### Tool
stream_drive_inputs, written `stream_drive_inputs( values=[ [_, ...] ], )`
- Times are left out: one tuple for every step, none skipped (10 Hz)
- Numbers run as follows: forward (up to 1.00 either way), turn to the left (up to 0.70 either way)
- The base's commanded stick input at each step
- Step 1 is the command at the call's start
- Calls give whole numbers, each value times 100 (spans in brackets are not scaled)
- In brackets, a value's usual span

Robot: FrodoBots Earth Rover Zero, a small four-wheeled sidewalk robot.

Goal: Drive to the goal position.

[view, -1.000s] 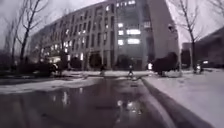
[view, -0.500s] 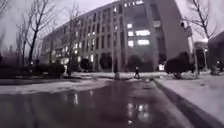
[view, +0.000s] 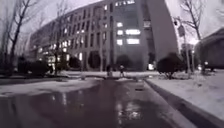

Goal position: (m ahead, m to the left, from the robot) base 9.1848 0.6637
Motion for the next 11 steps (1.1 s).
stream_drive_inputs(
  values=[
    [100,0],
    [100,0],
    [100,0],
    [100,0],
    [100,0],
    [100,0],
    [100,7],
    [100,23],
    [100,27],
    [100,27],
    [100,27]
  ],
)
